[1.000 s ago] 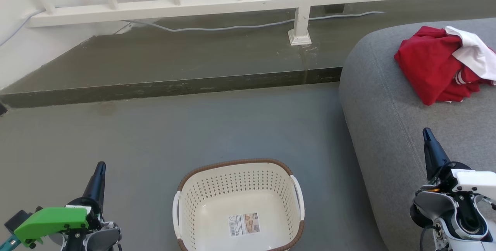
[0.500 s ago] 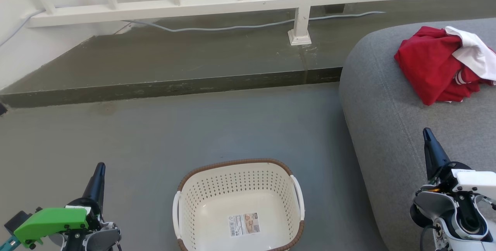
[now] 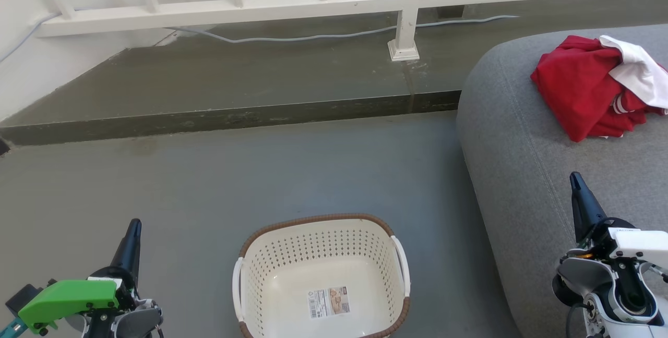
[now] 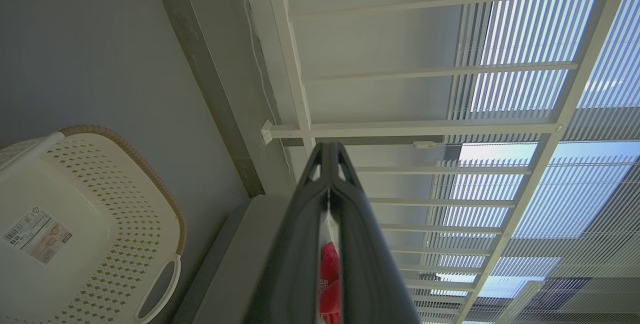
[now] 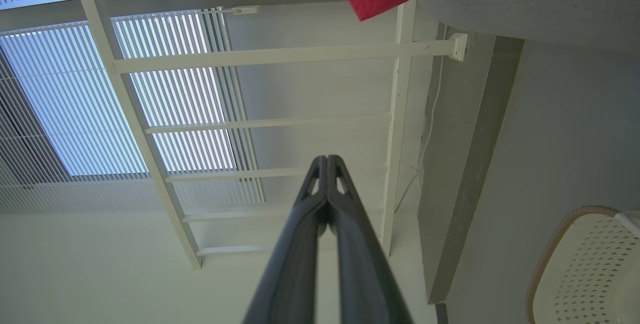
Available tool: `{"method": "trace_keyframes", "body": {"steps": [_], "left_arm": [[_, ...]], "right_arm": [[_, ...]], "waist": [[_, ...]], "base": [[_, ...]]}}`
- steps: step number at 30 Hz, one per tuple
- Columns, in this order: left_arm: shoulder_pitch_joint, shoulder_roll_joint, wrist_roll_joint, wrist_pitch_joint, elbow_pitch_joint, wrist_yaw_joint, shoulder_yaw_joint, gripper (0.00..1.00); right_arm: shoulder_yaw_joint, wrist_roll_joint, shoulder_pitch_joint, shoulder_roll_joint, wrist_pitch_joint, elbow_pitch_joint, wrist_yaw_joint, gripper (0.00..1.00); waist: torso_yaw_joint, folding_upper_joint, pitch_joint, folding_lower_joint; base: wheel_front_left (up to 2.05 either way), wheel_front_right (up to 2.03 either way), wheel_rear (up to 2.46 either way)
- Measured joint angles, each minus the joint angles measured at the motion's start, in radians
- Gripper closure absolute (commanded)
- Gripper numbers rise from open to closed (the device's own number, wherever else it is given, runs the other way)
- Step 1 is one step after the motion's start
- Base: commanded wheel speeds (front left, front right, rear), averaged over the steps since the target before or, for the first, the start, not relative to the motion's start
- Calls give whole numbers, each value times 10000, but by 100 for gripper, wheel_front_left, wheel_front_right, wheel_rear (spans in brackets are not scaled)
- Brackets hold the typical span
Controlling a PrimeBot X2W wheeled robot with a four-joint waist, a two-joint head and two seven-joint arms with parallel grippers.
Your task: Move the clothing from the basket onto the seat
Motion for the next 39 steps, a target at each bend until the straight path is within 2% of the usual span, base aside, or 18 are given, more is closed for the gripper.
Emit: {"method": "trace_keyframes", "body": {"steps": [39], "left_arm": [[-7, -13, 0, 2, 25, -13, 44, 100]], "right_arm": [[-27, 0, -1, 2, 2, -12, 12, 100]], "waist": [[0, 0, 0, 0]], "base": [[0, 0, 0]]}}
